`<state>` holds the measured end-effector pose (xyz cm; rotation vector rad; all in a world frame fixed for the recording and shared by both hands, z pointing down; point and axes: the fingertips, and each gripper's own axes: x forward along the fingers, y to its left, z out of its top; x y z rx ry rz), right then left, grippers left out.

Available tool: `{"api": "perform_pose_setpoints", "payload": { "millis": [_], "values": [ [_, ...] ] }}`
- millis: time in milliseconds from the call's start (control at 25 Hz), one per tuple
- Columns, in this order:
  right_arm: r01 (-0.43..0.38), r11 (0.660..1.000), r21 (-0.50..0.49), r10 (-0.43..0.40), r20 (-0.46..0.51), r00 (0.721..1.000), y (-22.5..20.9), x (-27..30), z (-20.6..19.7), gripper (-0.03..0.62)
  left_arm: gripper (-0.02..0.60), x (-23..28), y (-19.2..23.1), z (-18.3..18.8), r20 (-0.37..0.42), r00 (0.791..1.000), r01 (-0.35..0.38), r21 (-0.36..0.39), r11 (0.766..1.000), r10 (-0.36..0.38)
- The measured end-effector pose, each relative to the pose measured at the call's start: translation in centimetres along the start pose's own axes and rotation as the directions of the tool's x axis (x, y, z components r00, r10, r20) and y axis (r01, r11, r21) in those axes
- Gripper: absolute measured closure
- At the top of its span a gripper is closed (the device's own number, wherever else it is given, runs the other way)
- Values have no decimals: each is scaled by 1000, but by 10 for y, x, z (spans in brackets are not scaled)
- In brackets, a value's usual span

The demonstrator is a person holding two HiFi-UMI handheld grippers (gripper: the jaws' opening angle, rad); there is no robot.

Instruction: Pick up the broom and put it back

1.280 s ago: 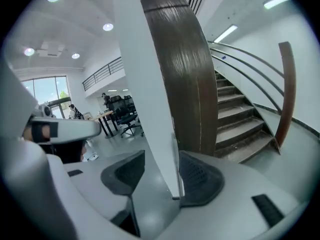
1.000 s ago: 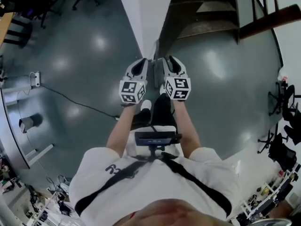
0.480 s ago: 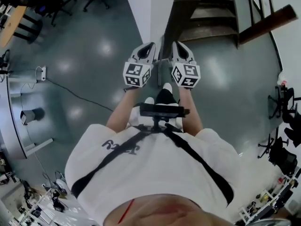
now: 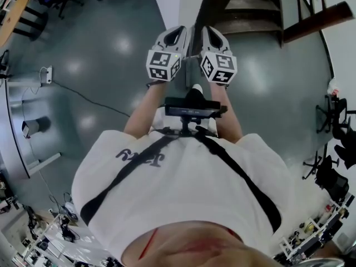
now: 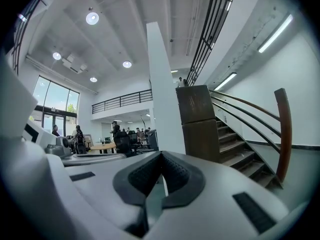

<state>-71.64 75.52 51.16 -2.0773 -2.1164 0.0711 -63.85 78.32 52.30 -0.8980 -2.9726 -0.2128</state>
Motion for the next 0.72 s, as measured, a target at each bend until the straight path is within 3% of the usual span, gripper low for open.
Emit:
{"api": "perform_pose_setpoints", "payload": {
  "millis": [280, 720],
  "values": [
    [3, 1000, -28, -2, 25, 1000, 0, 2, 9, 586, 571, -3, 5, 0, 29, 999, -32, -9, 999, 33],
    [20, 999, -29, -19, 49, 999, 9, 6, 20, 586, 570, -8, 11, 10, 54, 998, -23, -9, 1000, 24]
  ]
}}
